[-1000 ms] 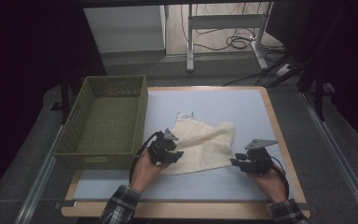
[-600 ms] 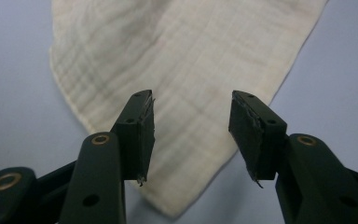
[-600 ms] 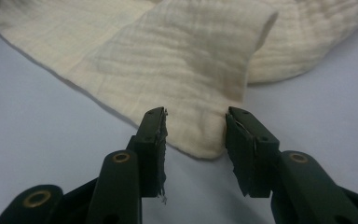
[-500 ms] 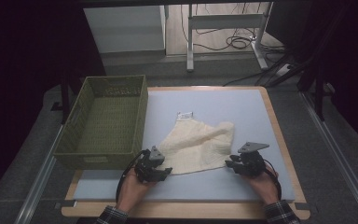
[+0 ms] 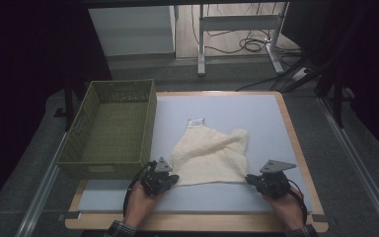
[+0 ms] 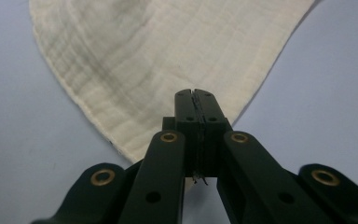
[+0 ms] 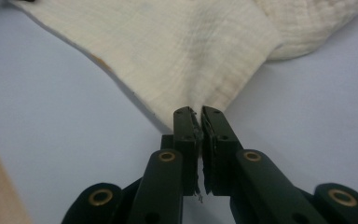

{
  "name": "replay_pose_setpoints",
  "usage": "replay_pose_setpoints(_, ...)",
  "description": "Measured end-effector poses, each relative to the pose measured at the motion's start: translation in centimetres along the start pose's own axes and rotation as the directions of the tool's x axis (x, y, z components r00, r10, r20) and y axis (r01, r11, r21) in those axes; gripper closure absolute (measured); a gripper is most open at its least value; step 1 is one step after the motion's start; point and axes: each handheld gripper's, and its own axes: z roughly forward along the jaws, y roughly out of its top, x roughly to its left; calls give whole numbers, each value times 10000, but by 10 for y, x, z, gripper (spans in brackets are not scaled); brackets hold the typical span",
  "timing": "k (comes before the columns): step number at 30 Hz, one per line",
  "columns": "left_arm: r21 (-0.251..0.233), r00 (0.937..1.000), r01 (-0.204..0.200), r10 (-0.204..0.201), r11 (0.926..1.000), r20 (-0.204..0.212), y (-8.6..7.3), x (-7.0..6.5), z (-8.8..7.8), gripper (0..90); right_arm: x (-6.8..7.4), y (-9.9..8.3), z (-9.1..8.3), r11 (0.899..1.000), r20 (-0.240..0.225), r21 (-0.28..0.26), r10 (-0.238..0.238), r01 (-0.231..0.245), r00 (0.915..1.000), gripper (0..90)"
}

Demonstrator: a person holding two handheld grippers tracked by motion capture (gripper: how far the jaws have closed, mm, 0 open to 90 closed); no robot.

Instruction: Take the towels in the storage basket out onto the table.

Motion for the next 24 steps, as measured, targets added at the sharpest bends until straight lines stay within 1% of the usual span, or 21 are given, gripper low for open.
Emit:
replay_pose_setpoints(5, 40, 9996, -247, 247, 9997, 138, 0, -10, -8, 898, 7, -9, -16, 9998, -110, -113, 176, -177, 9998, 845)
replay_pose_setpoints(9, 202, 9992, -307, 302, 9993, 242, -8, -15, -15, 899, 15, -18, -24, 9999, -219, -12, 157, -157, 9996, 844)
replay_pose_setpoints(10, 224, 9992, -299, 293, 9993, 282, -11, -17, -17, 899, 17, -21, -26, 9997, -279, 36, 245, -244, 9993, 844)
replay_pose_setpoints(12, 123, 9991, -360, 357, 9993, 240, -15, -18, -21, 897, 21, -27, -30, 9993, -466, 140, 343, -337, 9983, 838)
replay_pose_setpoints(13, 5, 9992, -375, 375, 9993, 136, -15, -18, -23, 877, 22, -28, -33, 9991, -536, 145, 394, -386, 9978, 827)
replay_pose_setpoints(14, -83, 9996, -274, 275, 9996, 74, -14, -17, -23, 800, 22, -28, -37, 9991, -597, 56, 416, -413, 9973, 799)
replay_pose_setpoints(15, -137, 9998, -212, 213, 9997, 50, -12, -16, -23, 773, 21, -27, -39, 9990, -567, -20, 442, -443, 9974, 781)
replay_pose_setpoints(17, -261, 9999, -122, 122, 9996, -27, -5, -14, -20, 672, 17, -22, -45, 9989, -324, -180, 432, -438, 9985, 751)
replay_pose_setpoints(18, -287, 9999, -120, 118, 9995, -62, -3, -13, -18, 617, 11, -16, -47, 9986, -102, -308, 433, -436, 9990, 739)
replay_pose_setpoints(19, -287, 9998, -131, 127, 9995, -144, 2, -12, -13, 576, 7, -13, -47, 9983, -21, -350, 455, -456, 9990, 728)
replay_pose_setpoints(20, -262, 9998, -111, 106, 9996, -187, 5, -11, -9, 513, -1, -6, -46, 9979, 135, -390, 515, -509, 9986, 708)
replay_pose_setpoints(22, -236, 9998, -6, 1, 9997, -220, 12, -8, 0, 472, -12, 3, -40, 9975, 397, -431, 573, -556, 9976, 690)
replay_pose_setpoints(24, -118, 9993, 67, -71, 9999, -362, 17, -5, 9, 397, -26, 13, -30, 9970, 546, -382, 701, -680, 9960, 658)
